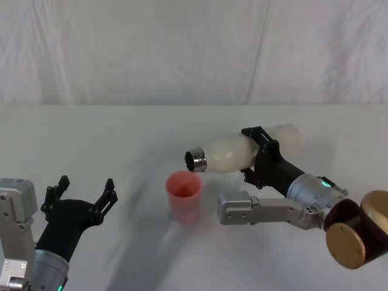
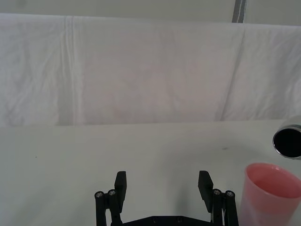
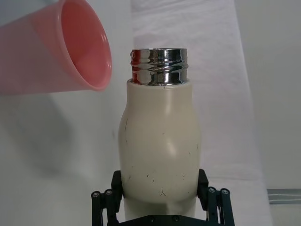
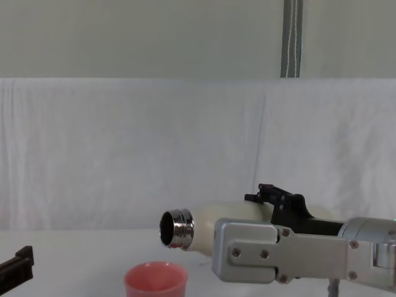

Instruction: Grasp the thermos with one hand and pour water into the cup lid.

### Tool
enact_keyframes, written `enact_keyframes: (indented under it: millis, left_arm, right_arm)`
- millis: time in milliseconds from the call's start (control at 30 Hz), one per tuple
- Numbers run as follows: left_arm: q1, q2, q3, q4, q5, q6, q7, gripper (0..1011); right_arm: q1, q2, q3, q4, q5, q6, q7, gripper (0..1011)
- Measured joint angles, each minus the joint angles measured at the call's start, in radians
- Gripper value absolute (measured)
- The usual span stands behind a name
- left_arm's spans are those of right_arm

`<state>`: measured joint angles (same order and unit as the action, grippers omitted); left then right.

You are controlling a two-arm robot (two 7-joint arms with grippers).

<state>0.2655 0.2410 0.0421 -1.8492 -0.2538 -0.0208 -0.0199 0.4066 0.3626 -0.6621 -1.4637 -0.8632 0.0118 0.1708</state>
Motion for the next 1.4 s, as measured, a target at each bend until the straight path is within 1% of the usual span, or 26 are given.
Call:
enact_keyframes:
  millis: [200, 400, 833, 1400]
  left_arm:
    - [0.0, 0.0, 0.0, 0.0, 0.0, 0.0, 0.0, 1001]
    - [0.0, 0.0, 0.0, 0.0, 0.0, 0.0, 0.0, 1001]
    - [0.0, 0.0, 0.0, 0.0, 0.0, 0.0, 0.0, 1001]
    - [0.0, 0.0, 0.0, 0.0, 0.0, 0.0, 0.0, 1001]
  right_arm:
    - [0.003, 0.006, -0.004, 0.0, -0.022, -0.005, -0.02, 951]
    - [0.006, 0.01, -0.008, 0.0, -0.033, -0.012, -0.024, 951]
    - [0.011, 0.014, -0.015, -0.004, -0.042, -0.017, -0.02, 951]
    - [0.016, 0.017, -0.019, -0.01, -0.049, -0.009, -0.006, 951]
